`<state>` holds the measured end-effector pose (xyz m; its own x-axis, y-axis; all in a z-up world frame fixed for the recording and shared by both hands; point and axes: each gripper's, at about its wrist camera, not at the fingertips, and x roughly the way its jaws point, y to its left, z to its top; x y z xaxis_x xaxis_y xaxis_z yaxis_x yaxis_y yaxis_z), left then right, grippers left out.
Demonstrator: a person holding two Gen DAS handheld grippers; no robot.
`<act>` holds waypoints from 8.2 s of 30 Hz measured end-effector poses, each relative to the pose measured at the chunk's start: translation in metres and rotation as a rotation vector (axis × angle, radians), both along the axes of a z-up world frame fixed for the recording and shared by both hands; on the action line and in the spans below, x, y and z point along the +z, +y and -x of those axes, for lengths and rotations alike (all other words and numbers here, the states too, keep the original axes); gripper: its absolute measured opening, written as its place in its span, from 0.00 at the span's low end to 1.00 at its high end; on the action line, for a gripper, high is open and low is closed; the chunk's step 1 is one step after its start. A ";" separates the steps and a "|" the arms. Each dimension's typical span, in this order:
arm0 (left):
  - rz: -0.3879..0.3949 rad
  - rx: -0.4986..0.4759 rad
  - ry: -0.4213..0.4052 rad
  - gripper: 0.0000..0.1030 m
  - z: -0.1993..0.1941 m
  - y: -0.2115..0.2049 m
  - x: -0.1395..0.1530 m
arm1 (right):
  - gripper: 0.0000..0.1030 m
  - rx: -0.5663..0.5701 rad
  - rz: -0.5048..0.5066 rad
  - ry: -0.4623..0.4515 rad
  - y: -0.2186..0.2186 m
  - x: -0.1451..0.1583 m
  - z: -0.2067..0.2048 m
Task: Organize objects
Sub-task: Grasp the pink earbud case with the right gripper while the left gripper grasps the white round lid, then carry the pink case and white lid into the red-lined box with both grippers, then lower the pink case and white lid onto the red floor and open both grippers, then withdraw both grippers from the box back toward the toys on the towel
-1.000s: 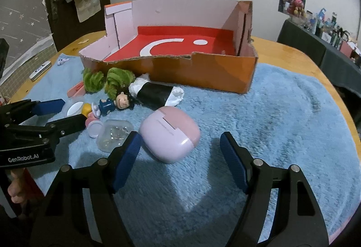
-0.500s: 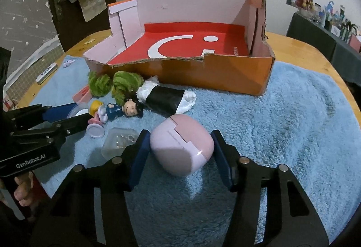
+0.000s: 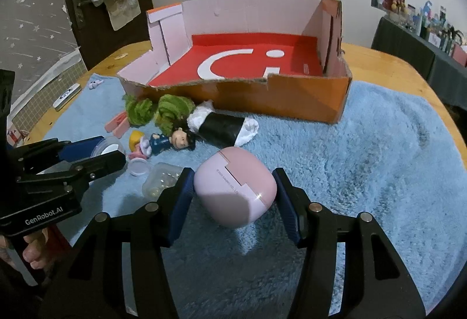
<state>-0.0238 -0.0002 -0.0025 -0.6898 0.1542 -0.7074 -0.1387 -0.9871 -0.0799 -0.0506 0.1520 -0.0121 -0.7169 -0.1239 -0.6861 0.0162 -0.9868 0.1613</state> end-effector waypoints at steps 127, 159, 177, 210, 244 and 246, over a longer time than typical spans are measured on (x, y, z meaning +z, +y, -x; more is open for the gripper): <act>0.057 -0.017 -0.157 0.41 0.184 0.005 0.001 | 0.51 0.011 0.024 -0.210 0.040 0.005 0.161; 0.062 -0.019 -0.149 0.42 0.184 0.005 0.001 | 0.53 0.005 0.029 -0.176 0.039 0.015 0.157; 0.083 -0.013 -0.097 0.54 0.162 0.010 0.019 | 0.69 -0.002 0.039 -0.107 0.040 0.036 0.129; 0.059 0.031 -0.023 0.80 0.109 -0.008 0.041 | 0.84 0.005 0.045 -0.046 0.031 0.053 0.083; 0.048 0.050 -0.004 0.97 0.043 -0.024 0.031 | 0.97 0.006 0.035 -0.023 0.013 0.039 0.026; 0.045 0.053 -0.005 0.97 0.041 -0.025 0.030 | 0.97 0.007 0.037 -0.025 0.012 0.038 0.024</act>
